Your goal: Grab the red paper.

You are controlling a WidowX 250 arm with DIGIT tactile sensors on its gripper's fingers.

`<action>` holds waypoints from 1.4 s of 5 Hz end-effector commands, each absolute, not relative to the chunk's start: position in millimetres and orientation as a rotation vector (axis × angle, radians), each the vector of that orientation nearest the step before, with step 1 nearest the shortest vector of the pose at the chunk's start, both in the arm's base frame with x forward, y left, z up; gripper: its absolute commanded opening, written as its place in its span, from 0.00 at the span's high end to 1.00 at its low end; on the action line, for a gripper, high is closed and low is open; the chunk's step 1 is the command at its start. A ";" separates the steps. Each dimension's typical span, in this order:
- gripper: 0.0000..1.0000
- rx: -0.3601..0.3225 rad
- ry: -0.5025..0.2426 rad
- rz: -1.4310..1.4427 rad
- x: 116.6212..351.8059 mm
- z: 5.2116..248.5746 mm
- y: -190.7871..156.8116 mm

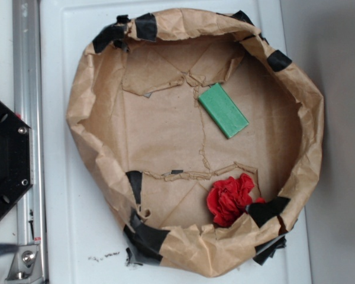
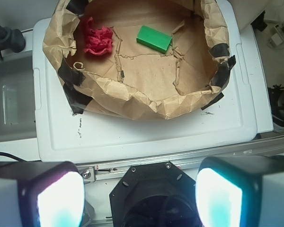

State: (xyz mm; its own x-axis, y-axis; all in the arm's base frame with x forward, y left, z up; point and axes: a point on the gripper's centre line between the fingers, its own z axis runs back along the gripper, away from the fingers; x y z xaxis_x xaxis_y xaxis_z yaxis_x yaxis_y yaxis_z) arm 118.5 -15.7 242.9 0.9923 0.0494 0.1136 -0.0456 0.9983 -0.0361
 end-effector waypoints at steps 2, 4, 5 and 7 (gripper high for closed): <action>0.00 -0.050 -0.363 -0.194 168.5 198.1 7.9; 0.00 -0.150 -0.400 -0.278 250.1 150.0 22.6; 0.00 -0.117 -0.350 -0.342 269.4 120.9 14.8; 0.00 -0.186 -0.288 -0.536 281.7 69.6 -43.0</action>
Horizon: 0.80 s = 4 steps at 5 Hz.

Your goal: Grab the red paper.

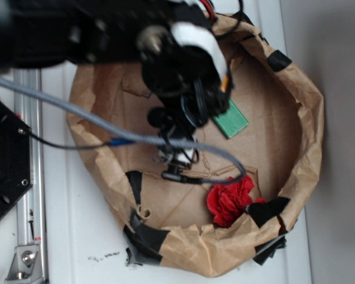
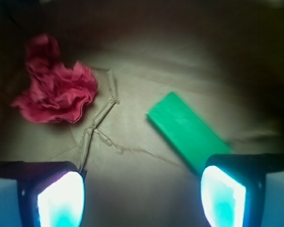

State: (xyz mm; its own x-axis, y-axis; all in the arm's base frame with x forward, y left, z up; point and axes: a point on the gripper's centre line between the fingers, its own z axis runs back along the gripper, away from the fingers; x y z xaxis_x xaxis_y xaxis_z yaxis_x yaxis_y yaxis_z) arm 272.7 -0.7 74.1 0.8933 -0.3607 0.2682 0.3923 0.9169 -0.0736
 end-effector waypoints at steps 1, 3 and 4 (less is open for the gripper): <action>0.00 -0.241 -0.352 -0.675 278.5 81.8 -78.0; 0.00 -0.246 -0.520 -0.704 288.4 95.6 -99.6; 0.00 -0.243 -0.502 -0.687 300.2 70.1 -106.7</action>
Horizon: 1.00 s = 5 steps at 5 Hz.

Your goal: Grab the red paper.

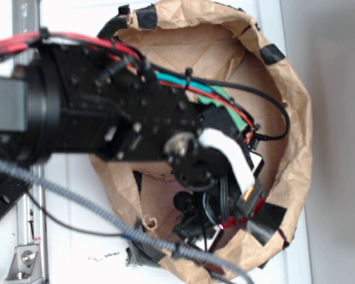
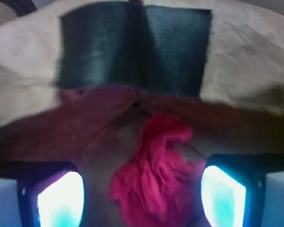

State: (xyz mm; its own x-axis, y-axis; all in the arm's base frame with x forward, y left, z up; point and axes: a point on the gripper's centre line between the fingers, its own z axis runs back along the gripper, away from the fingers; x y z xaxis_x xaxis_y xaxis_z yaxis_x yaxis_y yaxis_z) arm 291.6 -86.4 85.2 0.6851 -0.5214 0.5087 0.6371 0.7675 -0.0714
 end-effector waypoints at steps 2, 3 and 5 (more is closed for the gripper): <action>1.00 -0.200 -0.444 -0.600 293.2 39.2 -94.6; 1.00 -0.125 -0.439 -0.516 289.5 76.6 -67.6; 1.00 0.031 -0.415 -0.178 271.6 180.1 16.8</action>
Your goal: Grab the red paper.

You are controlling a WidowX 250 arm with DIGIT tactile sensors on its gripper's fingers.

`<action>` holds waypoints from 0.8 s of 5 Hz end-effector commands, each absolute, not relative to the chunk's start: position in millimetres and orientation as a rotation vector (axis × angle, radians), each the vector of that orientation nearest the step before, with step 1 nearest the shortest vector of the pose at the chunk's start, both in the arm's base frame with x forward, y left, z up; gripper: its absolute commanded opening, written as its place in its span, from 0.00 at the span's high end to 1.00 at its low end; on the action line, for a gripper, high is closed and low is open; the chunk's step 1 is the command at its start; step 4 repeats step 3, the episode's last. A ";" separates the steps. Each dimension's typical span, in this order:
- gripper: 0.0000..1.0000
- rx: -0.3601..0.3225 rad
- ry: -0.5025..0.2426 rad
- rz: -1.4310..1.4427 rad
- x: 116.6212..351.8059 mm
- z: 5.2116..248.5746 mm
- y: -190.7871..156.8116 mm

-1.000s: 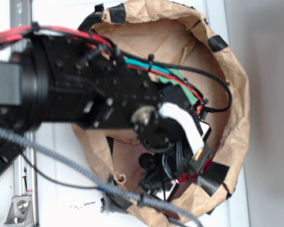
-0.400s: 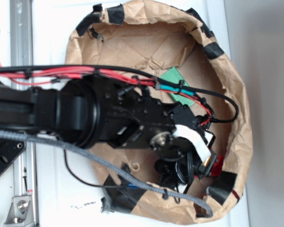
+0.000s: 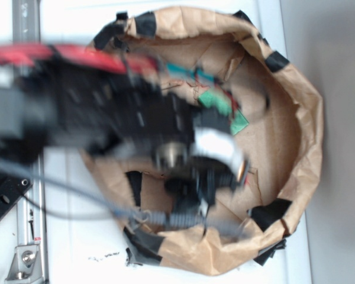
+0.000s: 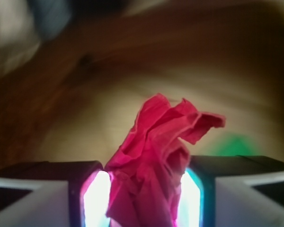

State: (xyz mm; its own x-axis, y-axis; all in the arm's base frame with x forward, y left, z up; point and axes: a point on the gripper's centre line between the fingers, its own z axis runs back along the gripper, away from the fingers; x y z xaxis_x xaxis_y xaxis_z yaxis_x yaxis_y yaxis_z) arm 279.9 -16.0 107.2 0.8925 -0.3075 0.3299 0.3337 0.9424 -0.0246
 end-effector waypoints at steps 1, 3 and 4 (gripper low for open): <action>1.00 0.025 -0.248 0.019 256.1 229.4 21.0; 1.00 -0.050 -0.177 0.251 237.2 234.3 10.6; 1.00 -0.050 -0.177 0.251 237.2 234.3 10.6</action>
